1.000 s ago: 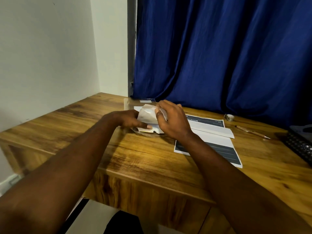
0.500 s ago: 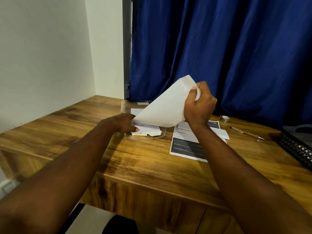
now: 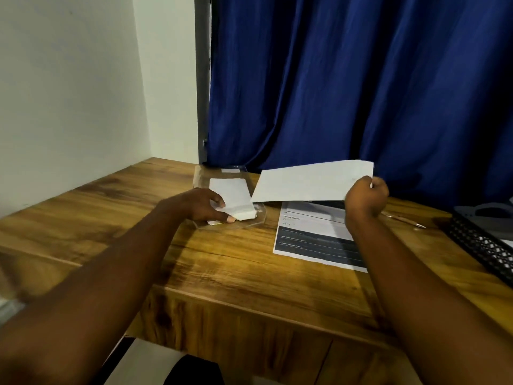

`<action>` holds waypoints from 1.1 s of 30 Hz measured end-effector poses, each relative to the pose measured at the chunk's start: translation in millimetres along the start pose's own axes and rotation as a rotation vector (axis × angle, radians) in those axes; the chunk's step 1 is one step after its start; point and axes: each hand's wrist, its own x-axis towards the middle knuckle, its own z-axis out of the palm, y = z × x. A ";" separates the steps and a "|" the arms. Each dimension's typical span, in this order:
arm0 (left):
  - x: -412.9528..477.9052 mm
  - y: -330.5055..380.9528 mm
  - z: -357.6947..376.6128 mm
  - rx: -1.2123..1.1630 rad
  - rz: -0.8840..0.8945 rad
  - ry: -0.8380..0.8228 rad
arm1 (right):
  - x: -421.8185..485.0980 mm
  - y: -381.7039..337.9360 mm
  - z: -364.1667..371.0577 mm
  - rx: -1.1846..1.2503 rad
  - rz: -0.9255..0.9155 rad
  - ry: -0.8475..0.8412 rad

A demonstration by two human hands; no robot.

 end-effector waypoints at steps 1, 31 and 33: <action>2.4 -3.1 -0.3 0.001 0.005 0.004 | 1.0 8.0 0.0 0.001 0.024 -0.010; 51.3 126.3 28.1 0.118 0.403 0.443 | 16.5 25.6 -8.7 -0.259 0.010 -0.407; 59.9 145.0 35.4 0.080 0.486 0.310 | 18.0 20.0 -11.1 -0.295 0.006 -0.489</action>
